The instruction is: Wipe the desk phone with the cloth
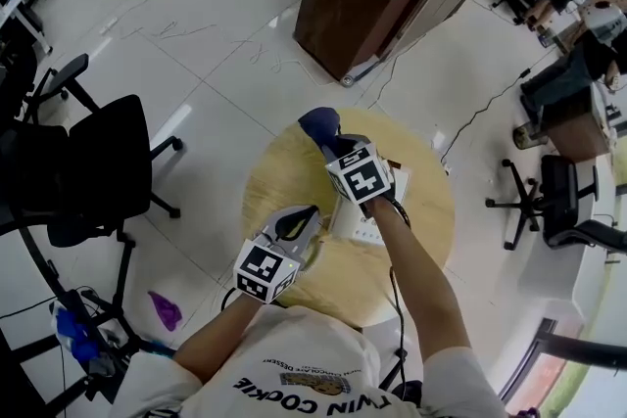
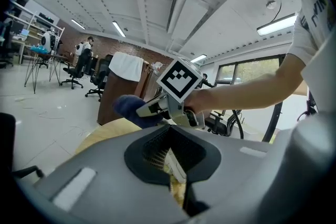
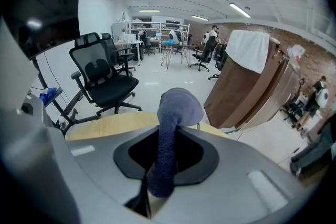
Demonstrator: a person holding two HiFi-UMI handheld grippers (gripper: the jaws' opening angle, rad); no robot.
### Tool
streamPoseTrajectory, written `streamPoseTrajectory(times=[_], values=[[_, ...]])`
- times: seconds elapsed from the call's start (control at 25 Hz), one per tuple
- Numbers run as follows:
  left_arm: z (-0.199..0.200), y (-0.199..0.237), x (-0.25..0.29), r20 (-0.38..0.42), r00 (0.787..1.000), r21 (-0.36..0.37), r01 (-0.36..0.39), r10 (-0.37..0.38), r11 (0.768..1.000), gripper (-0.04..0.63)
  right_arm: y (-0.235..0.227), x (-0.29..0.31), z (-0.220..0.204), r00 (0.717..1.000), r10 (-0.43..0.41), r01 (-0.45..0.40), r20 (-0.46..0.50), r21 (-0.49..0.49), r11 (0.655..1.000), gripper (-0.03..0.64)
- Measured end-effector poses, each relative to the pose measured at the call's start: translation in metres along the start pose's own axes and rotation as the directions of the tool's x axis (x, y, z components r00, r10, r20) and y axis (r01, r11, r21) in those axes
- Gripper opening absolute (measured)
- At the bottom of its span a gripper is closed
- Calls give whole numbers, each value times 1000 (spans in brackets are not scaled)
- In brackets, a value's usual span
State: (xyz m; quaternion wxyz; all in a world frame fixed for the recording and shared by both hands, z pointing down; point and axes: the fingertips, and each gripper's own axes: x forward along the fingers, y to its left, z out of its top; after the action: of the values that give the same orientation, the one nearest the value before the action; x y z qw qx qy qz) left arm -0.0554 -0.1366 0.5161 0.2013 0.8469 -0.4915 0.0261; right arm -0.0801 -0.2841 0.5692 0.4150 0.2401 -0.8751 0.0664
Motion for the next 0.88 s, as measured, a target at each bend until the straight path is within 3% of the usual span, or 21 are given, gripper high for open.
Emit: streamPoseTrajectory(times=[0.16, 0.4, 0.88], values=[[-1, 8, -6, 2, 1000, -9, -28, 28, 1000, -9, 27, -8, -10, 1000, 2, -2, -14, -41, 999, 67], [-5, 17, -17, 12, 998, -18, -59, 59, 998, -9, 74, -17, -36, 999, 32, -33, -25, -29, 999, 67], [-5, 0, -21, 19, 1000, 5, -22, 22, 1000, -9, 133, -41, -89, 997, 69, -72, 32, 117, 990, 67]])
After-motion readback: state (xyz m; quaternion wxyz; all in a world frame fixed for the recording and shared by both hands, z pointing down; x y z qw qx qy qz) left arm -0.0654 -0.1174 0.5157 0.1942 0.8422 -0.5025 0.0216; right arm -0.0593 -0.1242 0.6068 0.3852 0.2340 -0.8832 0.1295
